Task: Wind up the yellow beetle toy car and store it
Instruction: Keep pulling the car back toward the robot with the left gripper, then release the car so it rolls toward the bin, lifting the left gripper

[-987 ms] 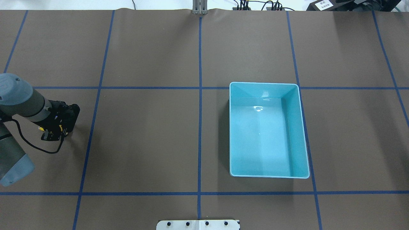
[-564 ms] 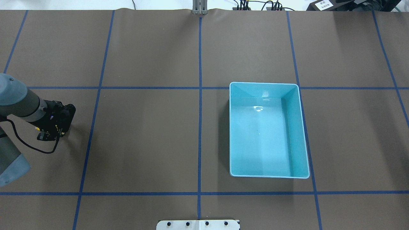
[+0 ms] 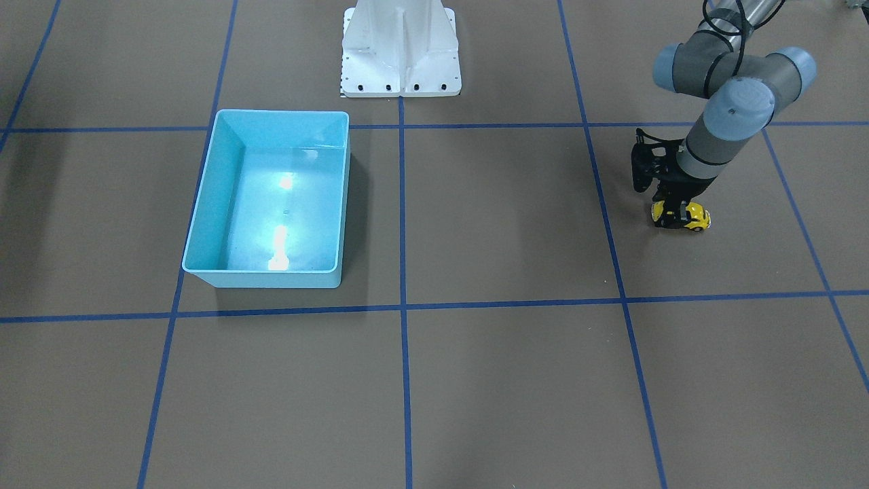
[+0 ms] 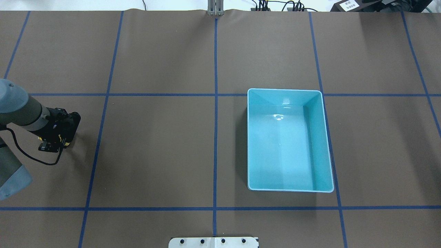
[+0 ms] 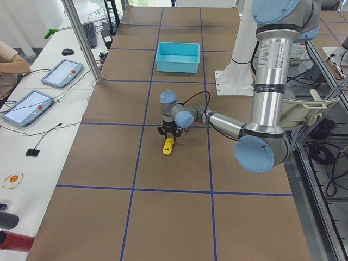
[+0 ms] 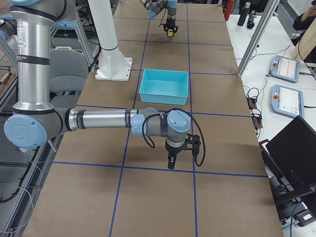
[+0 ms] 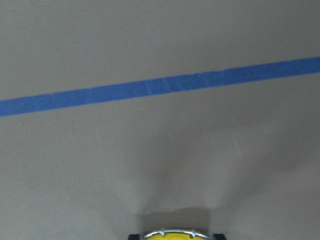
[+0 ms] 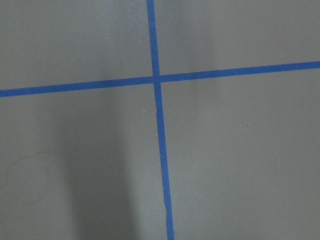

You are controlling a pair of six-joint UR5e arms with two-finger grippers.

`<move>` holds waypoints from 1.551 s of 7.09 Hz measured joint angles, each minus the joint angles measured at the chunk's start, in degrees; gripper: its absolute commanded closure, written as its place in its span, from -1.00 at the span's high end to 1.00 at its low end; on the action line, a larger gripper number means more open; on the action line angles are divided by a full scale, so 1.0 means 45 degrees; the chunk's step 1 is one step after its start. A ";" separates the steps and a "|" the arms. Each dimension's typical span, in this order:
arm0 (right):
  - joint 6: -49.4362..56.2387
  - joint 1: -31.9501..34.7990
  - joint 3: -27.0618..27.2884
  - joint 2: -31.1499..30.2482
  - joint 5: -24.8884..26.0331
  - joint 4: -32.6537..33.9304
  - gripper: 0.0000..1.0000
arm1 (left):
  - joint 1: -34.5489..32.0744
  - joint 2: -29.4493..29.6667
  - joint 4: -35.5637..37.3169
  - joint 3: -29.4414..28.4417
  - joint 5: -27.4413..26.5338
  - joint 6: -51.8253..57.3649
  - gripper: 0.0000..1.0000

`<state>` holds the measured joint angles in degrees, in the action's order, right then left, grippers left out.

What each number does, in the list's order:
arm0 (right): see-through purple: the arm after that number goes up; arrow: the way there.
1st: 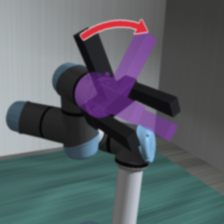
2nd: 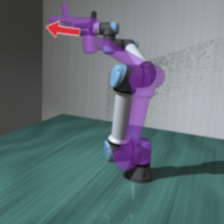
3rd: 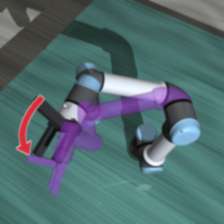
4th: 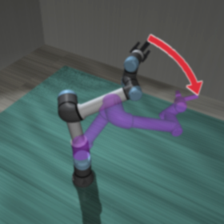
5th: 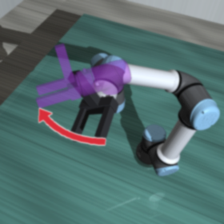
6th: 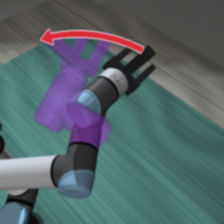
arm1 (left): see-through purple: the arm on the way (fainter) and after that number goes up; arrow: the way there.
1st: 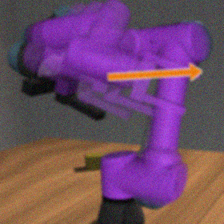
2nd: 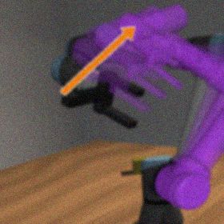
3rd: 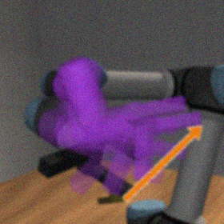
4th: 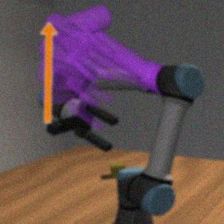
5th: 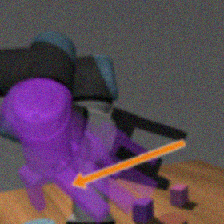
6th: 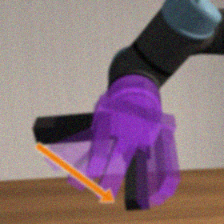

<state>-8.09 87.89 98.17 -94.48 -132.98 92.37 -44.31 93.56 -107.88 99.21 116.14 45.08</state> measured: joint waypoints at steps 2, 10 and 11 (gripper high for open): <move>-0.0008 0.0000 0.0000 0.0000 0.0000 -0.0012 0.99 | -0.0008 0.0007 -0.0003 -0.0013 -0.0008 0.0002 1.00; -0.0004 0.0000 -0.0029 -0.0068 -0.0306 -0.0020 0.99 | -0.0487 0.0022 0.0081 -0.0177 -0.0056 -0.0016 1.00; -0.0013 0.0000 -0.0053 -0.0092 -0.0310 -0.0050 0.99 | -0.0662 0.0045 0.0125 -0.0260 -0.0078 -0.0047 1.00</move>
<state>-8.15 87.89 97.94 -94.89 -134.37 92.15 -47.29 93.77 -107.31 98.04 115.79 44.87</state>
